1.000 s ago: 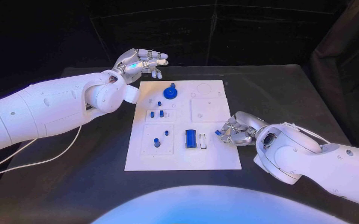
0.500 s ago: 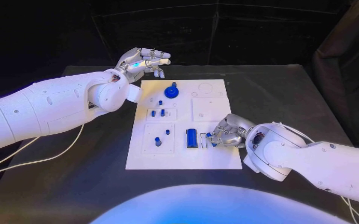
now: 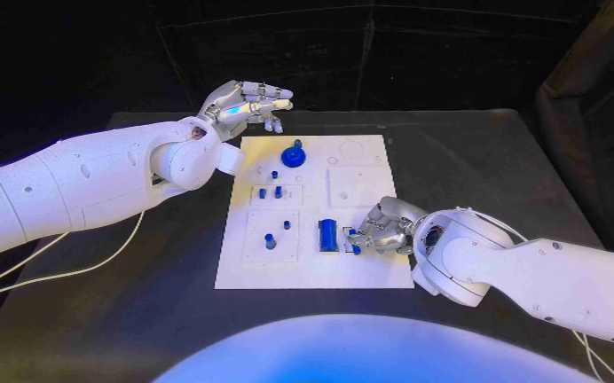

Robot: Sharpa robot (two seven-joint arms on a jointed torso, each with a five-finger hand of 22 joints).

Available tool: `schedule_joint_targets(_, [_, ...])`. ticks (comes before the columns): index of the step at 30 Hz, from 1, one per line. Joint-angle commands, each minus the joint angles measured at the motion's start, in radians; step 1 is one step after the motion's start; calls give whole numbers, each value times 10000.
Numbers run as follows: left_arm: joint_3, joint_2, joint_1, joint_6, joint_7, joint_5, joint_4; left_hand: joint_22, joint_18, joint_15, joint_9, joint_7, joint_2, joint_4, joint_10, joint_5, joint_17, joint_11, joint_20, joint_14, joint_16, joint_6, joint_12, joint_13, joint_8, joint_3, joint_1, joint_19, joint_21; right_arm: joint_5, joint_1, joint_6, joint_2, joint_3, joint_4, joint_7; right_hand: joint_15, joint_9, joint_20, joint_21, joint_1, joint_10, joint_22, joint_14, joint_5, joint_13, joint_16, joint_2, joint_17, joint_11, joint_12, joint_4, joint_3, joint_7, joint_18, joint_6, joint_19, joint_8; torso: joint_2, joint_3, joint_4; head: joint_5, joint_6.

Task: Assemble the parts on the task board

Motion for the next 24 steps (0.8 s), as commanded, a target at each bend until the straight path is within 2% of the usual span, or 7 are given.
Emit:
schedule_joint_targets(1, [9, -3, 16, 92, 23, 42, 27, -9, 128, 14, -1, -12, 88, -17, -70, 50, -9, 21, 26, -73, 5, -36, 29, 3, -37, -63, -5, 69, -33, -144, 14, 30, 51, 5, 27, 3, -45, 7, -14, 58, -111, 76, 9, 460, 11, 61, 49, -13, 5, -12, 32, -8, -86, 1, -185, 66, 47, 23, 5, 16, 1, 12, 21])
schedule_joint_targets(7, [9, -7, 17, 117, 5, 42, 42, -9, 128, 14, -1, -12, 88, -17, -70, 50, -9, 21, 26, -73, 5, -36, 29, 3, -37, -63, -5, 69, -33, -314, 14, -70, 138, 6, -23, 9, -54, 47, -23, 55, -221, 92, 7, 458, -62, 86, 48, 0, 6, -21, 37, 29, -235, -11, -185, 95, 47, 43, -6, -8, -9, 22, 5])
schedule_joint_targets(16, [9, -20, 20, 137, -9, 42, 66, -15, 127, 19, -4, -3, 86, -9, -85, 50, -14, 28, 29, -76, 7, -51, 28, 1, -45, -82, -19, 70, -40, -363, 14, -77, 264, 6, -170, 15, -55, 102, -28, 52, -451, 104, 11, 455, -94, 114, 42, 9, 3, -18, 19, 135, -581, -11, -187, 95, 49, 38, -5, -5, 0, 14, -11])
schedule_joint_targets(19, [10, -26, 21, 175, -23, 43, 74, -16, 126, 20, -4, -2, 85, -7, -87, 50, -15, 30, 30, -77, 7, -53, 29, 1, -46, -86, -22, 70, -42, -366, 15, -25, 283, 6, -230, -9, -31, 128, -14, 39, -855, 106, -7, 447, -736, 114, 23, -123, -19, 5, -15, 356, -1068, 7, -187, 89, 43, 20, -9, -5, 1, 16, -9])
schedule_joint_targets(20, [10, -29, 21, 190, -29, 43, 77, -20, 125, 24, -5, 1, 82, 0, -92, 50, -18, 33, 33, -79, 8, -59, 30, 0, -48, -101, -34, 70, -48, -367, 15, -18, 287, 6, -247, -14, -50, 151, -14, 32, -880, 102, -12, 443, -1018, 144, 15, -64, -26, 6, -14, 398, -1337, -24, -182, 79, 40, 4, -9, -5, 1, 16, -9])
schedule_joint_targets(22, [10, -33, 22, 211, -39, 43, 82, -21, 124, 25, -5, 1, 82, 3, -93, 49, -19, 34, 34, -80, 8, -60, 31, 1, -49, -105, -39, 70, -49, -367, 15, -7, 293, 6, -274, -20, -44, 168, -17, 26, -903, 93, -18, 440, -1245, 161, 5, -45, -38, -4, -22, 434, -1553, -12, -181, 71, 37, -9, -6, -5, 0, 24, -6])
schedule_joint_targets(24, [10, -35, 22, 226, -49, 43, 84, -23, 124, 27, -5, 2, 81, 7, -95, 50, -21, 35, 35, -82, 9, -61, 32, 1, -49, -113, -47, 70, -52, -368, 15, 6, 298, 6, -297, -28, -43, 176, -18, 19, -885, 88, -28, 438, -1300, 171, -3, -22, -47, -5, -24, 438, -1632, -12, -179, 66, 33, -15, -8, -4, -2, 26, -5])
